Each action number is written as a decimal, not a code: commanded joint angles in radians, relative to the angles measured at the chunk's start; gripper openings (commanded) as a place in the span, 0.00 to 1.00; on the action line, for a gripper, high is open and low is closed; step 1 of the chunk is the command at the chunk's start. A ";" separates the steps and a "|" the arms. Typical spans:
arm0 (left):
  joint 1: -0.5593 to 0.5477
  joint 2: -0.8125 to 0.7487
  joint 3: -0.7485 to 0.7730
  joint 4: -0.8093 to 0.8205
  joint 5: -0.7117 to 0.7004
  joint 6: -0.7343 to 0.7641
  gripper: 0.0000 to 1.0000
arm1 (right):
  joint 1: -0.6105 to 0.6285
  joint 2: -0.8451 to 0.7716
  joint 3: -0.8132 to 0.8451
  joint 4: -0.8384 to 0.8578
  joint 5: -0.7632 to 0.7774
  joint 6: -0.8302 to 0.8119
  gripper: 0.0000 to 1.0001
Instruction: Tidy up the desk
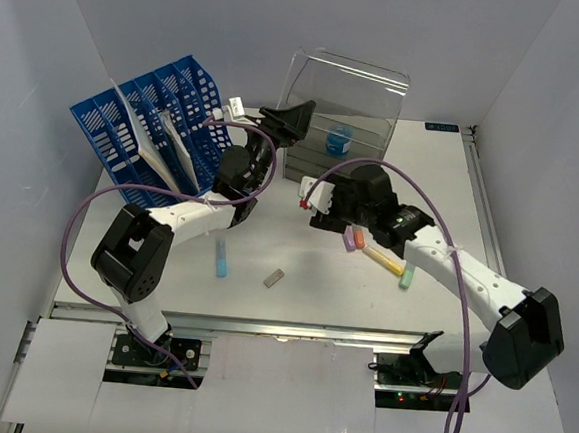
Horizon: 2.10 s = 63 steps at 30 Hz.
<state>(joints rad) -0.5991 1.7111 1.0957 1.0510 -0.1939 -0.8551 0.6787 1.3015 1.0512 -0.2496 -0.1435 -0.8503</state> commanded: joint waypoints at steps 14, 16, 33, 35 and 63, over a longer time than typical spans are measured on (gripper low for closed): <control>0.001 -0.057 0.167 -0.044 0.048 0.004 0.98 | 0.091 0.184 0.001 0.702 0.582 -0.289 0.08; 0.002 -0.056 0.186 -0.055 0.048 0.007 0.98 | 0.091 0.191 -0.024 0.790 0.599 -0.320 0.08; 0.004 -0.062 0.258 -0.114 0.047 0.033 0.98 | -0.021 0.368 0.036 1.060 0.734 -0.416 0.08; 0.003 -0.063 0.259 -0.117 0.049 0.034 0.98 | -0.042 0.376 0.034 1.060 0.739 -0.414 0.08; 0.004 -0.071 0.221 -0.104 0.062 0.020 0.98 | -0.073 0.241 0.191 -0.061 0.028 -0.248 0.94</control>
<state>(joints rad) -0.5974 1.7111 1.3083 0.9123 -0.1631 -0.8384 0.6000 1.6629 1.2191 0.1276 0.2921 -1.0192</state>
